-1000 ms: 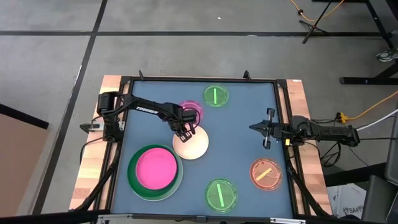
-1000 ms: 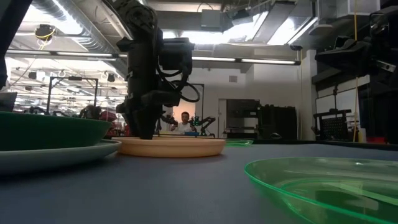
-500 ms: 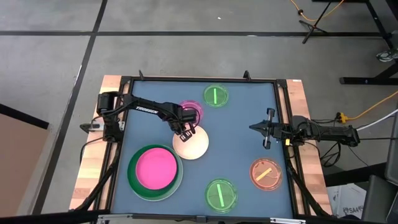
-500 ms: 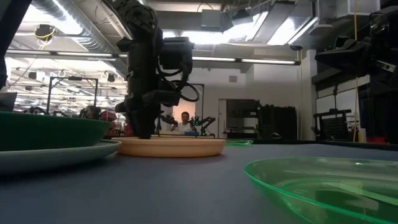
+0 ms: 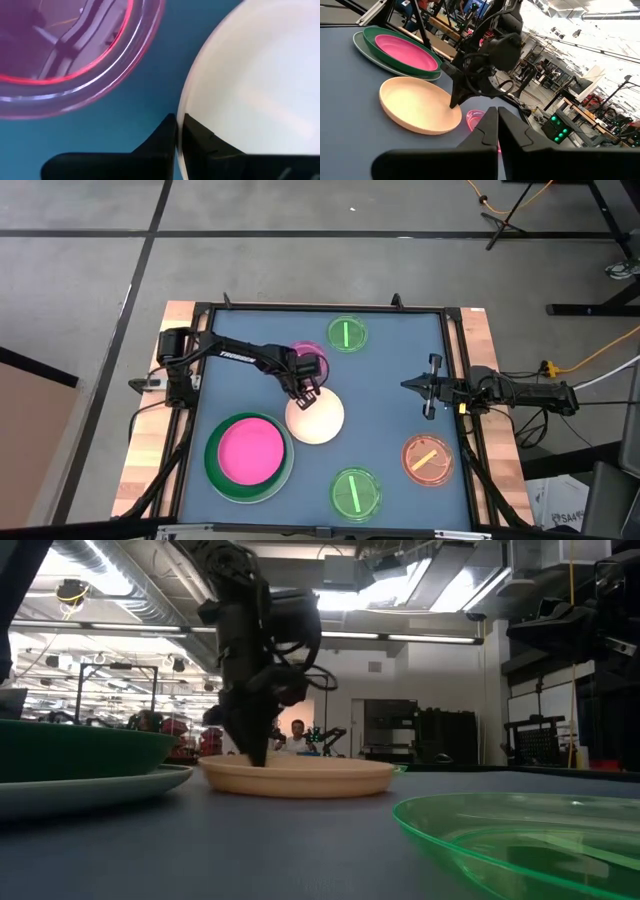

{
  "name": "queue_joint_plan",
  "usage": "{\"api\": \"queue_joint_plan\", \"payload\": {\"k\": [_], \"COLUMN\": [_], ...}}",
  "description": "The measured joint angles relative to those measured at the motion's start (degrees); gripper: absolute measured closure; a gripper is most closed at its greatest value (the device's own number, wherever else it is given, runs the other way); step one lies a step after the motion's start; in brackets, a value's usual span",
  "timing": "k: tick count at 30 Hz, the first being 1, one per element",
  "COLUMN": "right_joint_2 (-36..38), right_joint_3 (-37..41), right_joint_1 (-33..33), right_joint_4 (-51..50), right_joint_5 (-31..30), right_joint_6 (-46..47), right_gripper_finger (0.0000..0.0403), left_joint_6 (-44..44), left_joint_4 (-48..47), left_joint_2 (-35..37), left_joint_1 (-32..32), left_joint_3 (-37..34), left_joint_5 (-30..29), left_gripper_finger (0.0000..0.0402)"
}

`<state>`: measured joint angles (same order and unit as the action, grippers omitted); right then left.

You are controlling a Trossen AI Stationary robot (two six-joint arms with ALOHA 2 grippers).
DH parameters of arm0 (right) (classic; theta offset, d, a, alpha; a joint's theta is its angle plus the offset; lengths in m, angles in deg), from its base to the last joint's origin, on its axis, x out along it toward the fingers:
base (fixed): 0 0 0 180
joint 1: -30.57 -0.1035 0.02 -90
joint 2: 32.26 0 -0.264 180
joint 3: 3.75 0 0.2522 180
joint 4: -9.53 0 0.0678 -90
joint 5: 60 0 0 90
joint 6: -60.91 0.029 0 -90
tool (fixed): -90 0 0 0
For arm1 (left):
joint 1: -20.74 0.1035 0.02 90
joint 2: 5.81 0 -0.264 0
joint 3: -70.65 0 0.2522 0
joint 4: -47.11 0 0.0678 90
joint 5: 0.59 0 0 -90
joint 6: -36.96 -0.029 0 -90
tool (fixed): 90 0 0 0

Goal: Stack plastic plates
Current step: Stack the white plate on top of the dark pink plate

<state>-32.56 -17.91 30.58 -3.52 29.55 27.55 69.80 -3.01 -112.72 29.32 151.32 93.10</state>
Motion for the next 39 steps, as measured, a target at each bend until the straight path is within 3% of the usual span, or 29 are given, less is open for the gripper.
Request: {"api": "queue_joint_plan", "payload": {"k": [17,31,39], "right_joint_2": [0.0,0.0,0.0], "right_joint_3": [0.0,0.0,0.0], "right_joint_1": [0.0,0.0,0.0], "right_joint_4": [0.0,0.0,0.0], "right_joint_5": [0.0,0.0,0.0], "right_joint_6": [0.0,0.0,0.0], "right_gripper_finger": [0.0402,0.0402,0.0402], "left_joint_6": [-1.8,-6.5,-4.3], "left_joint_4": [-3.6,-24.6,-33.3], "left_joint_2": [0.0,0.0,1.9], "left_joint_1": [-3.7,-10.5,-15.6], "left_joint_3": [13.0,26.7,28.2], "left_joint_5": [4.9,4.5,3.6], "left_gripper_finger": [0.0387,0.0387,0.0396]}}
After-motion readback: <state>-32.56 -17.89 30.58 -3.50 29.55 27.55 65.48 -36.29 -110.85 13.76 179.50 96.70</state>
